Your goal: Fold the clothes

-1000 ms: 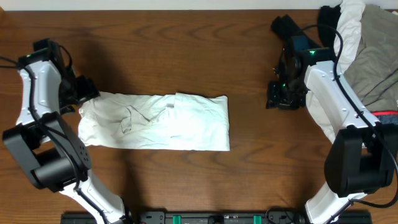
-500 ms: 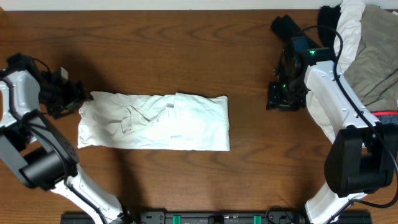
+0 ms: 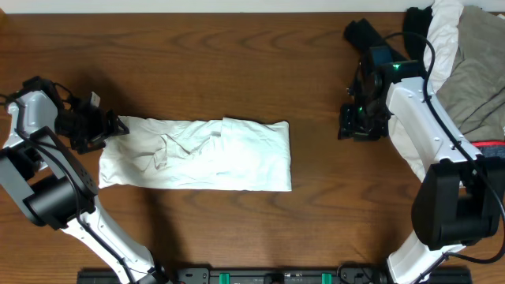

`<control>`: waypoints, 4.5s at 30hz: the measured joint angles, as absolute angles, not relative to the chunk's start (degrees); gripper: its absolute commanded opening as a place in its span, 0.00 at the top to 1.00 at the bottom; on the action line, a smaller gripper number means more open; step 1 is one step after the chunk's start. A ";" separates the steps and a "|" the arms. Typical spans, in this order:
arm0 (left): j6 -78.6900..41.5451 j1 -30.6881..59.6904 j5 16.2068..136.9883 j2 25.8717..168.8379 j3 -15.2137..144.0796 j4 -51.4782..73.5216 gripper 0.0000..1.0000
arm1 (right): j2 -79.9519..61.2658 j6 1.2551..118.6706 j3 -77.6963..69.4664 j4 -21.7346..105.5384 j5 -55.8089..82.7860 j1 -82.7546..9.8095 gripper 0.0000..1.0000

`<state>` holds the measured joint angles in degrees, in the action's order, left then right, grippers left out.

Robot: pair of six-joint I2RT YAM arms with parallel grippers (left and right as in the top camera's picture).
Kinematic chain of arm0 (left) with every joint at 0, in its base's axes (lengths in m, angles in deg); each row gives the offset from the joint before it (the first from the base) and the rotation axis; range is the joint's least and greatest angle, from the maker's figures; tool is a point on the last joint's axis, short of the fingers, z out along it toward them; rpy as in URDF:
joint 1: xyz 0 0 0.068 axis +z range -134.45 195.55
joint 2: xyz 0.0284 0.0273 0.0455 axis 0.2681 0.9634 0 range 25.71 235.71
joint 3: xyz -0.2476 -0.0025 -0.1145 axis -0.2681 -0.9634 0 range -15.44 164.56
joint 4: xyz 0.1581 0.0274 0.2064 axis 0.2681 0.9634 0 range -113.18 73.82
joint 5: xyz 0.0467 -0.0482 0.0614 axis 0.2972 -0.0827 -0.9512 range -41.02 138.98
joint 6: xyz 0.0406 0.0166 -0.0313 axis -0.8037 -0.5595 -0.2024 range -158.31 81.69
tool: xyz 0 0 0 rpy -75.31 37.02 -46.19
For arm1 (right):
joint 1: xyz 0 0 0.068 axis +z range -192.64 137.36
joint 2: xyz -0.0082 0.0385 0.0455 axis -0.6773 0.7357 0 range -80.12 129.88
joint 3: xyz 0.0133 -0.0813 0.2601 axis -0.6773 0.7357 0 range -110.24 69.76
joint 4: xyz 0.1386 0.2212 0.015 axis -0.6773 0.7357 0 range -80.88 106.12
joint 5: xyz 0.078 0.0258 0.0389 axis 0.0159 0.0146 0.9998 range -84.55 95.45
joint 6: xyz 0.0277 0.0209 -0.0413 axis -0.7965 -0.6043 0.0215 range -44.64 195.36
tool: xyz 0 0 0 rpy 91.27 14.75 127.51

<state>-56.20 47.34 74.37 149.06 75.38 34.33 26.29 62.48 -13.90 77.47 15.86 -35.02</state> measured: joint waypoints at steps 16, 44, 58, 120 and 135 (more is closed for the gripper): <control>-57.07 47.43 74.76 149.06 71.30 35.75 0.94 | 26.29 62.87 -13.90 76.99 15.86 -35.02 0.62; -43.52 40.24 66.08 134.02 77.83 43.45 0.94 | 26.29 62.96 -13.90 77.50 15.86 -35.02 0.62; -43.13 18.01 68.34 134.02 77.81 47.32 0.95 | 26.29 63.00 -13.90 77.50 15.86 -35.02 0.62; -33.80 -3.52 61.84 126.20 76.94 50.81 0.94 | 26.25 50.46 4.46 54.13 20.71 -10.91 0.60; -33.80 -4.33 61.82 126.20 76.94 54.79 0.94 | 26.23 45.36 5.56 47.44 20.93 -9.82 0.59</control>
